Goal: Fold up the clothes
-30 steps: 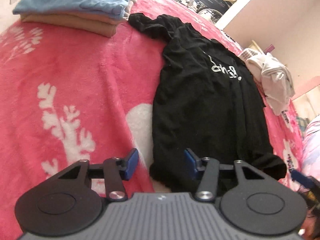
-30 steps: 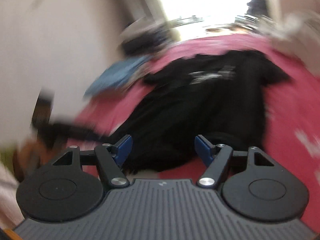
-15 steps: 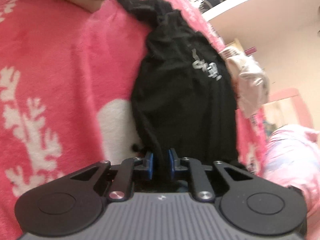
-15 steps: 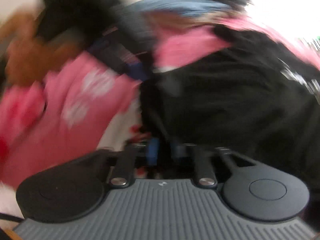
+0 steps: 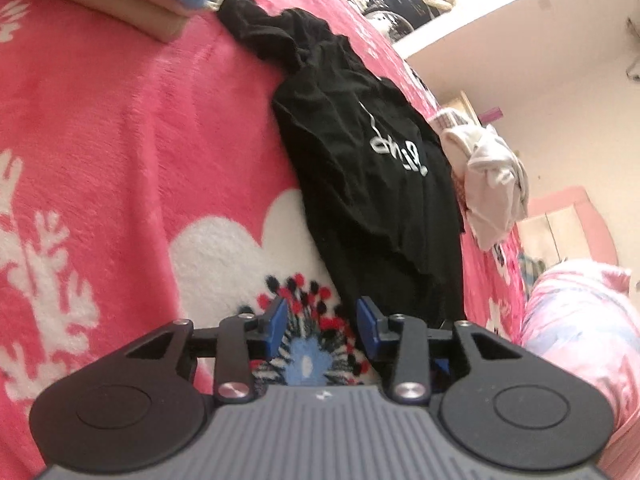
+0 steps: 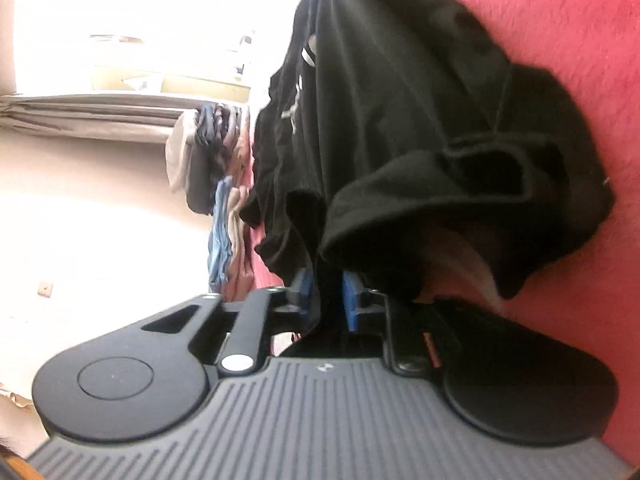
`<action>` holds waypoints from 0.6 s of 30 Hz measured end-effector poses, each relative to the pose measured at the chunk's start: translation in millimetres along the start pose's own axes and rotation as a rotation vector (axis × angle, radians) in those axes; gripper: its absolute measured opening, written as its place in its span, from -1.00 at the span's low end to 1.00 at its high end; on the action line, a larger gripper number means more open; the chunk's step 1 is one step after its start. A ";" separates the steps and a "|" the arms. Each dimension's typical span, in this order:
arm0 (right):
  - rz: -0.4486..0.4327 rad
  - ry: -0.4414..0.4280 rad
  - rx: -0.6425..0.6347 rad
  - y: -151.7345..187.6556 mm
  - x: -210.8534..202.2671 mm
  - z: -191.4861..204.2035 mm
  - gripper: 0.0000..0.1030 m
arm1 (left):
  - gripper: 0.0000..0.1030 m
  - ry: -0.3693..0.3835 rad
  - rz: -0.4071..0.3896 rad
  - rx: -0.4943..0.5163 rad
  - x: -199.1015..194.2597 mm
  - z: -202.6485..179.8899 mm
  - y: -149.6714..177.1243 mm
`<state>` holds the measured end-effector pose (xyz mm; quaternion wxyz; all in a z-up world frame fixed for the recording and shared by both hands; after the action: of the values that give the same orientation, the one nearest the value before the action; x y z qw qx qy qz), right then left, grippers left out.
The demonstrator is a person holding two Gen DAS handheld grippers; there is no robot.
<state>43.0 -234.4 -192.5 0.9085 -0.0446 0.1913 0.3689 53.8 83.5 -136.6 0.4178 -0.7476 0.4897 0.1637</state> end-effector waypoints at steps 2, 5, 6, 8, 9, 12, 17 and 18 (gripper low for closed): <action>-0.005 0.006 -0.029 -0.6 0.1 4.9 -0.26 | -0.22 0.001 0.006 0.029 2.0 -6.8 2.7; -0.009 0.027 -0.103 2.1 0.1 13.5 -0.08 | -0.21 0.014 0.011 0.084 8.8 -20.7 2.7; -0.012 0.042 -0.139 3.8 1.9 17.6 -0.08 | -0.21 0.021 0.012 0.104 11.7 -25.7 2.0; -0.026 0.084 -0.226 8.3 4.9 24.7 -0.08 | -0.20 0.033 0.013 0.142 18.7 -37.4 -1.3; -0.037 0.110 -0.280 9.6 7.9 29.1 -0.08 | -0.19 0.038 0.014 0.158 21.2 -41.7 -2.9; -0.073 0.190 -0.439 12.0 17.6 41.6 -0.09 | -0.16 0.054 0.017 0.184 26.8 -51.3 -5.0; -0.122 0.298 -0.631 16.8 28.0 52.0 -0.16 | -0.12 0.063 0.022 0.173 26.8 -50.0 -1.5; -0.125 0.315 -0.658 17.7 32.0 53.2 -0.23 | -0.12 0.062 0.022 0.166 25.3 -47.6 -0.5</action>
<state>68.5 -188.9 -154.5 0.8256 -0.4024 0.1969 0.3430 58.2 31.1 -124.6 0.4610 -0.7097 0.5225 0.1038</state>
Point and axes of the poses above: each gripper's, at about its wrist camera, not at the fingertips, and x roughly the way its jaws point, z to its left, y to its underside, the point moved 4 cm from there along x, roughly the way its jaws point, and after that the axes turned 12 degrees about x, right-handed, at the moved point
